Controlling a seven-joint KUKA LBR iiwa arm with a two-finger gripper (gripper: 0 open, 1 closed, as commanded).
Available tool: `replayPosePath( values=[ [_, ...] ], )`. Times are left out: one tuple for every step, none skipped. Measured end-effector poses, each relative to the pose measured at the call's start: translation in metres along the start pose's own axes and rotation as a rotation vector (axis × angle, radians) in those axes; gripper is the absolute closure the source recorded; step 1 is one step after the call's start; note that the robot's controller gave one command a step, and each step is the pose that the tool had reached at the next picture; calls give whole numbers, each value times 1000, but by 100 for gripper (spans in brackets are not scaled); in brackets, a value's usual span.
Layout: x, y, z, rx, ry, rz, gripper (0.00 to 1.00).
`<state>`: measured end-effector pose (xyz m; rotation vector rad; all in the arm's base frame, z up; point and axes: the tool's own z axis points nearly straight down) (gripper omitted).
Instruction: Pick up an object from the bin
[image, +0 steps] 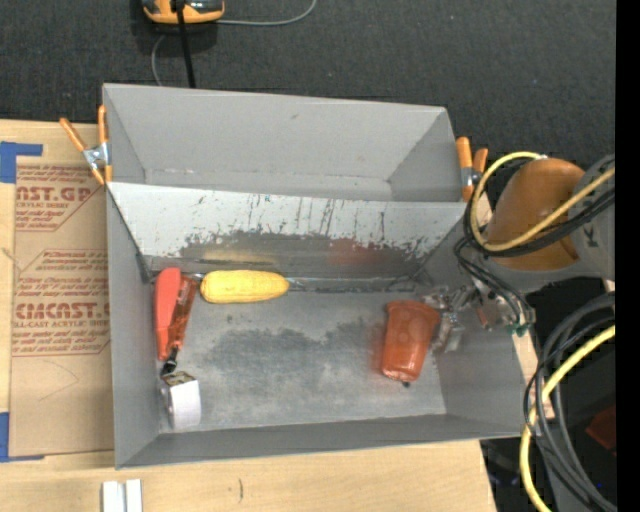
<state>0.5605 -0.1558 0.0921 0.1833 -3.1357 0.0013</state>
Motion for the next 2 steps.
replayPosePath(
  values=[
    [0, 0, 0, 0, 0, -1, 100],
    [-12, 27, -109, 0, -5, -625, 100]
  ],
)
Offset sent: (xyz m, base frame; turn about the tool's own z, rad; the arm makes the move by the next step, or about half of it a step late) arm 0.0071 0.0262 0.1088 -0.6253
